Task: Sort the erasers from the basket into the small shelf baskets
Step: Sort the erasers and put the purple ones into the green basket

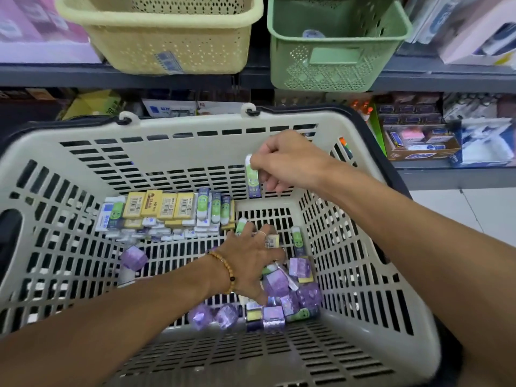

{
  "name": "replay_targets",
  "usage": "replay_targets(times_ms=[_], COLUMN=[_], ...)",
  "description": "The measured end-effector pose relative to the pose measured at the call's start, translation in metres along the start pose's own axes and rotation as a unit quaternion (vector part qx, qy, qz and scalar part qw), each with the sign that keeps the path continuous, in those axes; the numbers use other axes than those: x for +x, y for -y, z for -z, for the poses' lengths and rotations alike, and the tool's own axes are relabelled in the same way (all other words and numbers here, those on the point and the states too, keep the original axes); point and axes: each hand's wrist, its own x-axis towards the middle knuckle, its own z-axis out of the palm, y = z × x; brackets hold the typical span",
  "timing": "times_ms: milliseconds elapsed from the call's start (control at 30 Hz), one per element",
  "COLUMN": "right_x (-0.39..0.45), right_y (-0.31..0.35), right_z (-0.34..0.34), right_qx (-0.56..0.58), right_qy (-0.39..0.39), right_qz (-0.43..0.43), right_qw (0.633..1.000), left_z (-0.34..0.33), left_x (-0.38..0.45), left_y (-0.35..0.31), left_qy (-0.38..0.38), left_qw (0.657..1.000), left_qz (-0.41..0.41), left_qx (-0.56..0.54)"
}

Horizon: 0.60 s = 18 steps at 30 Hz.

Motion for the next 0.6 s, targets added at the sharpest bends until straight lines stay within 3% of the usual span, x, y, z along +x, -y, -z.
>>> replay_targets(times_ms=[233, 433, 600], right_x=[0.002, 0.004, 0.004], right_y=[0.0, -0.002, -0.002], right_z=[0.001, 0.0, -0.002], right_qx=[-0.013, -0.022, -0.04], right_qy=[0.006, 0.006, 0.01], right_qz=[0.003, 0.009, 0.014], right_qw=[1.0, 1.0, 0.999], left_z=[-0.006, 0.002, -0.004], left_x=[-0.005, -0.019, -0.019], left_y=[0.003, 0.011, 0.001], left_qy=[-0.006, -0.077, -0.071], left_qw=[1.0, 0.993, 0.992], left_qz=[0.013, 0.026, 0.02], left_qx=[-0.015, -0.08, -0.1])
